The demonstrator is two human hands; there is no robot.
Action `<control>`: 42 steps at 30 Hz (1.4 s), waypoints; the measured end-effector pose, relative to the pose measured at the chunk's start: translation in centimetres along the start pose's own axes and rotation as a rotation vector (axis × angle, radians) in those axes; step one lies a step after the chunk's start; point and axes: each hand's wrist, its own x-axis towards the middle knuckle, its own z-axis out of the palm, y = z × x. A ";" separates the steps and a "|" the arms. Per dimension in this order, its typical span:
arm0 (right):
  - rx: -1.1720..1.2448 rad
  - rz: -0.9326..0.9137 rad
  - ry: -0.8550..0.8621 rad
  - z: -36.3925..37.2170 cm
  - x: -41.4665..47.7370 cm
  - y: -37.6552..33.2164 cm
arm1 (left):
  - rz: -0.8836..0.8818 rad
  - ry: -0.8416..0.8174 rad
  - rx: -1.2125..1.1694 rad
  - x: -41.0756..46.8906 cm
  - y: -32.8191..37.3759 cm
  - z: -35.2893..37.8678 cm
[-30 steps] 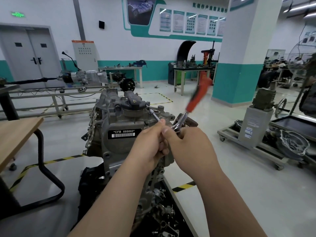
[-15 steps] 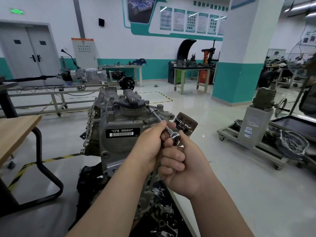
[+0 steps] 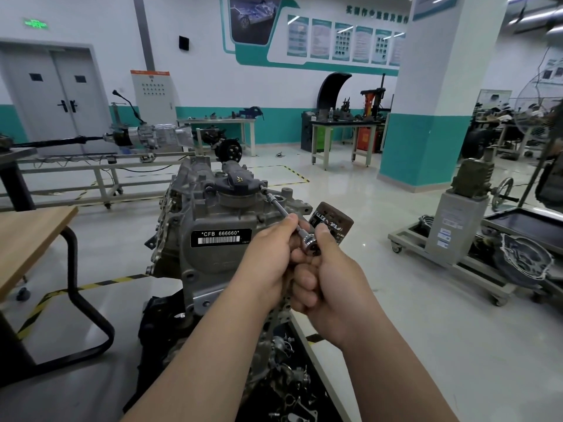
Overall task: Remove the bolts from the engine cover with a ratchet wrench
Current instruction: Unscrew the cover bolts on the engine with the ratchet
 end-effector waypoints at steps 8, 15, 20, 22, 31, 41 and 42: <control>-0.977 -0.315 0.191 -0.7 -0.8 -2.7 | 0.005 -0.021 0.010 0.6 -0.1 -0.1; -1.630 -0.618 0.438 -0.3 -0.7 -2.6 | -0.038 0.013 0.033 0.4 0.0 -0.3; -0.968 -0.397 0.234 -0.3 -0.1 -2.2 | -0.032 0.010 -0.008 0.2 0.4 -0.4; -0.578 -0.239 0.137 -0.1 -0.1 -1.6 | -0.051 -0.005 0.005 0.1 0.5 -0.4; 0.470 0.285 -0.273 0.5 -0.8 -0.1 | -0.170 0.076 -0.098 0.3 0.3 -0.8; 0.489 0.278 -0.273 0.8 -0.9 -0.3 | -0.150 0.145 -0.127 0.2 1.2 -1.0; 0.479 0.278 -0.275 0.9 -1.0 -0.2 | -0.140 0.154 -0.115 0.3 1.2 -0.9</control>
